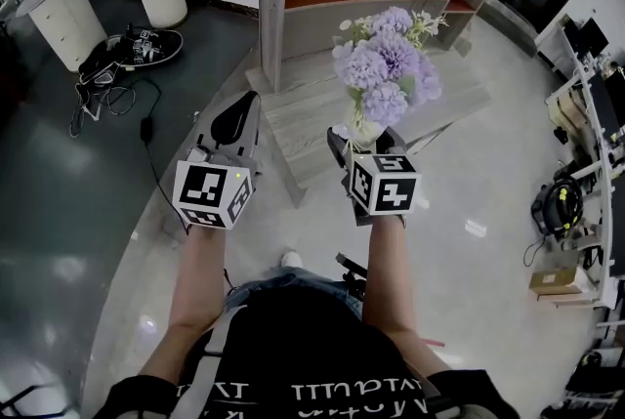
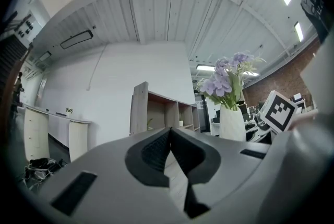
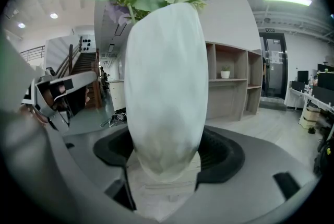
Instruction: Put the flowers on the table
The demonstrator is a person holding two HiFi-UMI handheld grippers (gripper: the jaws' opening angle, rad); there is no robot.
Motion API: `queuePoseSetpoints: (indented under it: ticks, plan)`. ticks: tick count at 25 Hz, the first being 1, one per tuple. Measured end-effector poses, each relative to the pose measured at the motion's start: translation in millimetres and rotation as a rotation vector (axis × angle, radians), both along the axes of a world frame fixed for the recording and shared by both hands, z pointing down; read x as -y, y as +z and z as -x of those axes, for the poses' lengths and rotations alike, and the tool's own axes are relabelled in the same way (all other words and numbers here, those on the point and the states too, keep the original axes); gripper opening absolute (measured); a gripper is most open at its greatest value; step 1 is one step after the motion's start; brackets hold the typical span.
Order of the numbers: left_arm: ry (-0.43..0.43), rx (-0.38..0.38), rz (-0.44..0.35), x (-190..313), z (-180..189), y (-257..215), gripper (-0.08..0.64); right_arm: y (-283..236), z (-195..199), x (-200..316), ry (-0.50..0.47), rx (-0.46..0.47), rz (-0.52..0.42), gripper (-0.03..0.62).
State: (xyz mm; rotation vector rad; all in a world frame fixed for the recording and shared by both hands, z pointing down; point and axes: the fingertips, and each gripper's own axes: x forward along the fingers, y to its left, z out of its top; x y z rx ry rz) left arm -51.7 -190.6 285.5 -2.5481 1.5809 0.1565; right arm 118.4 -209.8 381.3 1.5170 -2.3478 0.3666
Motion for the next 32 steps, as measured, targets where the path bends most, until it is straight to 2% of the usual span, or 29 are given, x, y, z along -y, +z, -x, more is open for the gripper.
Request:
queuePoseSetpoints:
  ticks: [6,14,24,32]
  plan:
    - [-0.039,0.003,0.025,42.3,-13.9,12.5,0.011,10.8,-9.1,44.0,-0.046,-0.006,0.015,0.377]
    - [-0.063,0.007,0.077,62.8,-20.0,41.4,0.011,32.1,-8.6,65.1,-0.094,-0.014,0.024,0.377]
    - [-0.065,0.024,0.126,90.1,-0.8,77.1,0.011,73.4,24.3,90.9,-0.148,-0.052,0.017,0.377]
    - [-0.061,0.037,0.150,107.0,13.6,96.2,0.011,93.9,46.4,118.7,-0.168,-0.029,0.001,0.377]
